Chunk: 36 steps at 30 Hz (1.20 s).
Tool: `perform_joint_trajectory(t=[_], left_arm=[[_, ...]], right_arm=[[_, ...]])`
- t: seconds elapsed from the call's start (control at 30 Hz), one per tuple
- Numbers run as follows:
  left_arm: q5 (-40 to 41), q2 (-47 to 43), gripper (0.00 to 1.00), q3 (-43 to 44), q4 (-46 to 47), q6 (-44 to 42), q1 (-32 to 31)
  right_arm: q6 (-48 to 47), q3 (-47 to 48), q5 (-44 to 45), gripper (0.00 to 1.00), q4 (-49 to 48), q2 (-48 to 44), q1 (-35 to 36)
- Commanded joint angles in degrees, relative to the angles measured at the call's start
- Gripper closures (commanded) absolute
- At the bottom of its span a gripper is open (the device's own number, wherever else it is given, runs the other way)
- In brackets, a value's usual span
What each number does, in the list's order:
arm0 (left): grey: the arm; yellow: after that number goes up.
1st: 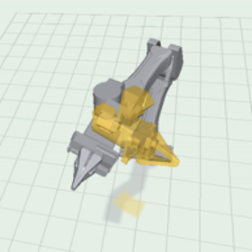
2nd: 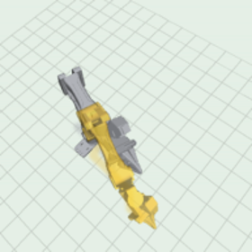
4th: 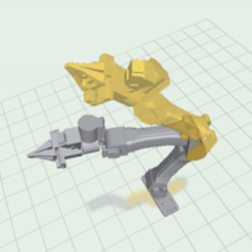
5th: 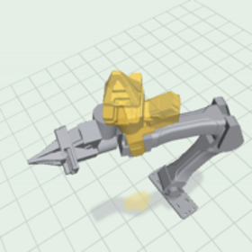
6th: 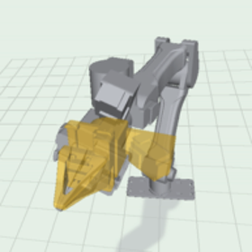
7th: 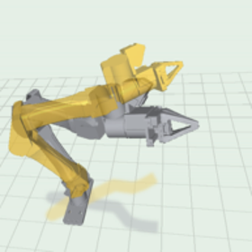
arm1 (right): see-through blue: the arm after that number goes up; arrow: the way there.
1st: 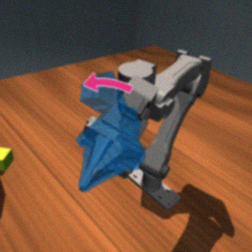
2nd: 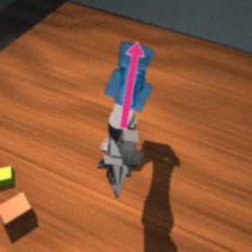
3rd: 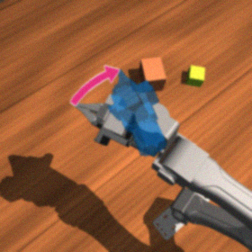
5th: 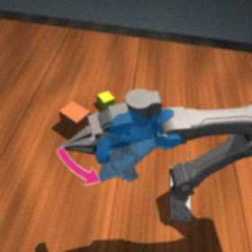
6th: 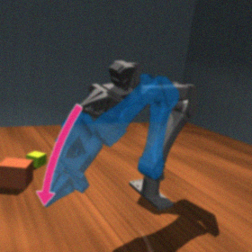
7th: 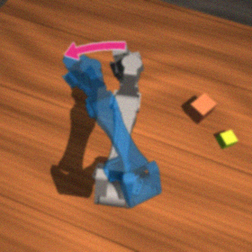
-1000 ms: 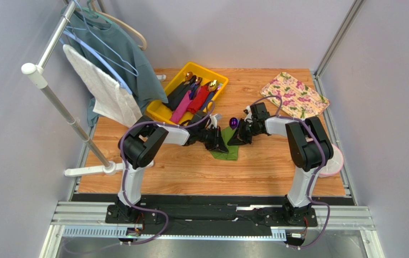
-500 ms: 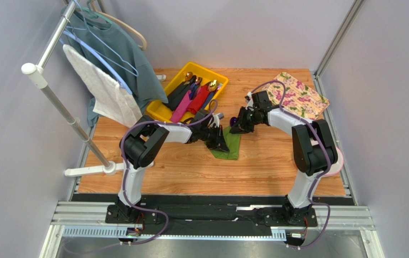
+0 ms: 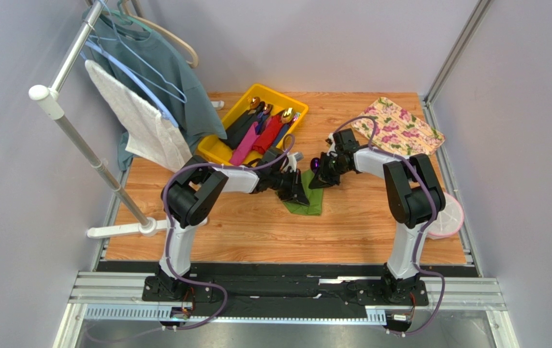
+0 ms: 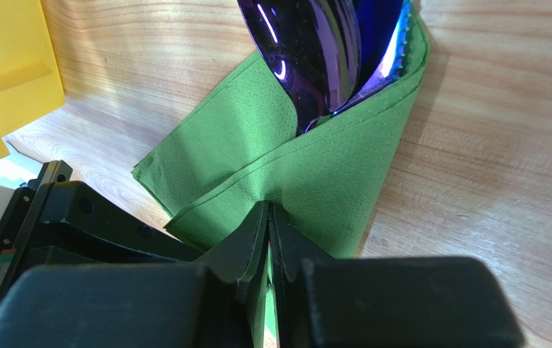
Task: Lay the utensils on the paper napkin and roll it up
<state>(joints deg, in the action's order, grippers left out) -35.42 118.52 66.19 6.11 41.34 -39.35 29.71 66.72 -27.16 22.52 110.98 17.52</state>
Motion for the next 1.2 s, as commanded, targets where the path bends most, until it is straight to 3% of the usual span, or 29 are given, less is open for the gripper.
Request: perform_joint_trajectory(t=[0.0,0.27,0.63,0.83,1.0,1.17], left_arm=[[2.5,-2.6,0.88,-1.5,-0.3,-3.0,0.3],[-0.1,-6.8,0.82,-0.5,3.0,-0.7,-0.8],[1.5,1.7,0.88,-1.9,3.9,1.4,-0.8],[3.3,4.1,0.98,-2.0,2.2,1.5,-0.6],[3.3,4.2,1.00,-1.8,2.4,1.4,-0.5],[3.2,4.2,1.00,-1.6,2.5,1.2,-0.4]], right_arm=[[-3.5,-0.4,5.1,0.92,-1.5,3.2,0.2],[-4.4,-1.7,4.3,0.93,-2.2,3.7,0.2],[-3.5,-0.4,1.5,0.93,-2.4,2.4,0.1],[-0.8,0.0,-11.1,0.78,-3.5,-3.1,-1.5],[2.2,-8.0,-16.8,0.76,-5.3,-12.0,-3.2],[3.2,-15.6,-20.0,0.83,-6.3,-14.8,-3.1]])
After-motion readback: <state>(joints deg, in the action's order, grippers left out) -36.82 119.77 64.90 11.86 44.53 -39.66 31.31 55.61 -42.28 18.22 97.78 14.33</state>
